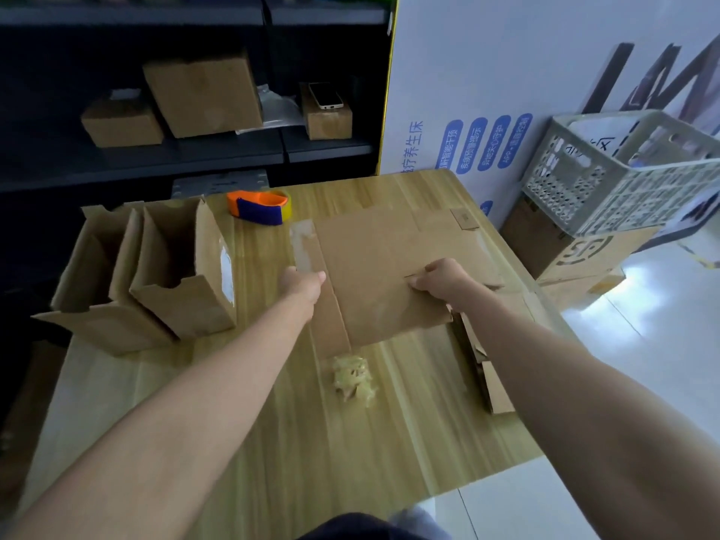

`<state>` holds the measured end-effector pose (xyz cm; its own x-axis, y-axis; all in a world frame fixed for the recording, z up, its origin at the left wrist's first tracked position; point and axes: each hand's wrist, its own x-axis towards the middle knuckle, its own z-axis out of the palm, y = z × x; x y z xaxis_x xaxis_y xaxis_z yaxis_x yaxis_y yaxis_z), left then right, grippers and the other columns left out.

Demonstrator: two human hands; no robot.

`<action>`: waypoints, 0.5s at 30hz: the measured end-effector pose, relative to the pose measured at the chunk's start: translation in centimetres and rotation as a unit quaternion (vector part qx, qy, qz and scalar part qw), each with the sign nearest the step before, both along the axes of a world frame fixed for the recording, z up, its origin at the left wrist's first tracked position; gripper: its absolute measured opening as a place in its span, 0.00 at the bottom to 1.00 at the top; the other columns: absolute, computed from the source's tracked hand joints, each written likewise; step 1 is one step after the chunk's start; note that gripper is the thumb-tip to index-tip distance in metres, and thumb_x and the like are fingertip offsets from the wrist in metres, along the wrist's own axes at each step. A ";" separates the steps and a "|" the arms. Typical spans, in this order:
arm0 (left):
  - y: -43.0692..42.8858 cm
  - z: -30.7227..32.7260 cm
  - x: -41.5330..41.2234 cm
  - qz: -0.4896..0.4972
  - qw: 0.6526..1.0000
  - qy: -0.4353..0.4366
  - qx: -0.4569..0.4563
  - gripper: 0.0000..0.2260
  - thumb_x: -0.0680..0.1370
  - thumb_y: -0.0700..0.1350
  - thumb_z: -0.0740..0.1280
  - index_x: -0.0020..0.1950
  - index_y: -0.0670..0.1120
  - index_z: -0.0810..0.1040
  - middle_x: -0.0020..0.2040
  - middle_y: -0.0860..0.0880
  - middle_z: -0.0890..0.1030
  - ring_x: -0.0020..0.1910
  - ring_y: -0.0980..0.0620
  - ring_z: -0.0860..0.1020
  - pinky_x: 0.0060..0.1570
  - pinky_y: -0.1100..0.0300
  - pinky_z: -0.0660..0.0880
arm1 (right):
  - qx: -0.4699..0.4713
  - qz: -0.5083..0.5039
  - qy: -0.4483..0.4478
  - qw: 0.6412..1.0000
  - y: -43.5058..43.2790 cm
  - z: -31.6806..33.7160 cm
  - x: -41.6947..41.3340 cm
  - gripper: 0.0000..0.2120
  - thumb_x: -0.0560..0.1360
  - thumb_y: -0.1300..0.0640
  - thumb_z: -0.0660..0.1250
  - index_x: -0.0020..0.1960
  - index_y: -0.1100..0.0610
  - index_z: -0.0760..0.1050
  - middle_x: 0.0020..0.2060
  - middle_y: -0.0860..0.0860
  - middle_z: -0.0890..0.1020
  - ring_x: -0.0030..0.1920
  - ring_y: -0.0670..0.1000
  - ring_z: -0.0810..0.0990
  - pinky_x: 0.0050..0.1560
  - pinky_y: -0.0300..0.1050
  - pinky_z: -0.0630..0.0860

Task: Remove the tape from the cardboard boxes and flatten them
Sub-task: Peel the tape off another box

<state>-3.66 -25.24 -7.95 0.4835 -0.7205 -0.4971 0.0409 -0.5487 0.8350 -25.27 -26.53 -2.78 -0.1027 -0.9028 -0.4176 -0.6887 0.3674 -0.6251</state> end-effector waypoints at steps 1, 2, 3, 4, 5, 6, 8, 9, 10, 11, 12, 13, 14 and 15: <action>-0.5 -0.2 0.0 0.009 1.000 -0.024 0.003 0.26 0.76 0.41 0.69 0.72 0.39 0.64 0.69 0.42 0.71 0.65 0.42 0.72 0.62 0.52 0.70 | 0.004 0.008 0.006 1.000 -0.2 -0.2 0.0 0.20 0.75 0.54 0.68 0.60 0.67 0.74 0.57 0.60 0.79 0.57 0.59 0.77 0.60 0.52 0.74; -1.0 -0.3 0.0 0.007 0.999 -0.049 0.012 0.26 0.76 0.42 0.69 0.71 0.38 0.65 0.69 0.42 0.71 0.64 0.42 0.72 0.60 0.54 0.70 | 0.005 0.008 0.007 1.000 -0.5 -0.4 -0.1 0.20 0.75 0.55 0.69 0.60 0.67 0.74 0.56 0.60 0.79 0.57 0.59 0.77 0.59 0.51 0.74; -1.6 -0.5 -0.1 -0.008 0.998 -0.065 0.023 0.27 0.76 0.42 0.69 0.71 0.38 0.64 0.69 0.42 0.71 0.65 0.41 0.72 0.59 0.55 0.70 | 0.007 0.012 0.008 1.000 -1.0 -0.6 -0.1 0.19 0.74 0.55 0.69 0.60 0.67 0.74 0.57 0.60 0.79 0.57 0.59 0.77 0.58 0.51 0.75; -2.2 -0.8 0.0 -0.036 0.996 -0.069 0.040 0.28 0.76 0.42 0.70 0.73 0.39 0.63 0.70 0.42 0.69 0.66 0.41 0.71 0.61 0.54 0.69 | 0.010 0.013 0.010 1.000 -1.5 -0.8 -0.1 0.19 0.74 0.55 0.69 0.60 0.67 0.74 0.57 0.60 0.79 0.57 0.59 0.78 0.57 0.50 0.75; -2.8 -1.1 0.0 -0.072 0.994 -0.060 0.062 0.31 0.75 0.42 0.70 0.75 0.42 0.60 0.72 0.42 0.67 0.67 0.41 0.69 0.64 0.51 0.68 | 0.011 0.018 0.015 1.000 -2.2 -1.0 -0.1 0.20 0.74 0.55 0.69 0.60 0.67 0.74 0.56 0.60 0.79 0.56 0.59 0.78 0.56 0.50 0.75; -3.2 -1.4 0.0 -0.107 0.990 -0.044 0.084 0.35 0.74 0.41 0.71 0.76 0.44 0.57 0.73 0.43 0.65 0.68 0.41 0.68 0.66 0.48 0.67 | 0.014 0.026 0.024 0.999 -2.9 -1.1 -0.1 0.20 0.74 0.55 0.70 0.61 0.67 0.73 0.56 0.59 0.79 0.56 0.59 0.78 0.55 0.50 0.76; -4.1 -1.9 -0.1 -0.131 0.985 -0.032 0.107 0.38 0.72 0.38 0.73 0.77 0.47 0.56 0.73 0.44 0.65 0.69 0.42 0.67 0.66 0.46 0.67 | 0.031 0.051 0.044 0.997 -4.7 -1.7 -0.2 0.20 0.74 0.53 0.70 0.59 0.66 0.74 0.53 0.59 0.80 0.53 0.58 0.79 0.52 0.51 0.77; -4.6 -2.2 -0.2 -0.121 0.986 -0.046 0.104 0.39 0.71 0.37 0.73 0.77 0.46 0.56 0.73 0.44 0.66 0.69 0.42 0.67 0.66 0.47 0.67 | 0.039 0.064 0.054 0.996 -5.6 -2.1 -0.1 0.20 0.74 0.52 0.70 0.57 0.65 0.75 0.50 0.58 0.80 0.50 0.58 0.80 0.48 0.49 0.78; -5.2 -2.6 -0.2 -0.104 0.987 -0.070 0.099 0.38 0.71 0.37 0.74 0.76 0.44 0.57 0.72 0.44 0.66 0.69 0.43 0.67 0.66 0.49 0.67 | 0.047 0.077 0.068 0.994 -6.4 -2.4 0.0 0.19 0.74 0.51 0.70 0.56 0.65 0.75 0.47 0.57 0.80 0.47 0.56 0.80 0.44 0.47 0.76; -5.8 -2.8 -0.3 -0.092 0.986 -0.096 0.096 0.37 0.71 0.37 0.74 0.75 0.43 0.59 0.71 0.43 0.67 0.68 0.43 0.68 0.65 0.51 0.67 | 0.051 0.099 0.086 0.990 -7.2 -2.9 0.1 0.18 0.75 0.50 0.69 0.55 0.65 0.75 0.44 0.55 0.79 0.44 0.55 0.78 0.41 0.45 0.75; -6.3 -3.1 -0.4 -0.089 0.984 -0.119 0.097 0.35 0.70 0.37 0.74 0.73 0.42 0.61 0.71 0.43 0.68 0.67 0.43 0.69 0.64 0.52 0.67 | 0.058 0.124 0.103 0.985 -7.9 -3.3 0.3 0.18 0.76 0.50 0.67 0.54 0.64 0.75 0.42 0.54 0.77 0.43 0.54 0.77 0.40 0.44 0.74; -6.8 -3.4 -0.5 -0.090 0.981 -0.137 0.102 0.33 0.70 0.37 0.74 0.72 0.42 0.63 0.70 0.43 0.69 0.67 0.43 0.70 0.64 0.51 0.68 | 0.063 0.147 0.119 0.980 -8.5 -4.0 0.4 0.17 0.77 0.49 0.65 0.54 0.64 0.74 0.41 0.54 0.76 0.44 0.54 0.77 0.40 0.42 0.74; -7.4 -3.8 -0.6 -0.092 0.978 -0.153 0.109 0.33 0.70 0.37 0.74 0.72 0.42 0.63 0.70 0.43 0.69 0.67 0.42 0.70 0.65 0.51 0.68 | 0.067 0.160 0.131 0.976 -9.2 -4.5 0.5 0.17 0.78 0.50 0.64 0.54 0.64 0.74 0.41 0.54 0.76 0.46 0.54 0.78 0.41 0.42 0.74; -7.9 -4.3 -0.7 -0.093 0.974 -0.167 0.117 0.34 0.71 0.38 0.74 0.73 0.42 0.62 0.71 0.43 0.68 0.68 0.43 0.69 0.65 0.50 0.68 | 0.069 0.170 0.139 0.973 -10.0 -5.2 0.6 0.17 0.78 0.50 0.63 0.55 0.64 0.74 0.43 0.54 0.77 0.48 0.55 0.78 0.43 0.42 0.74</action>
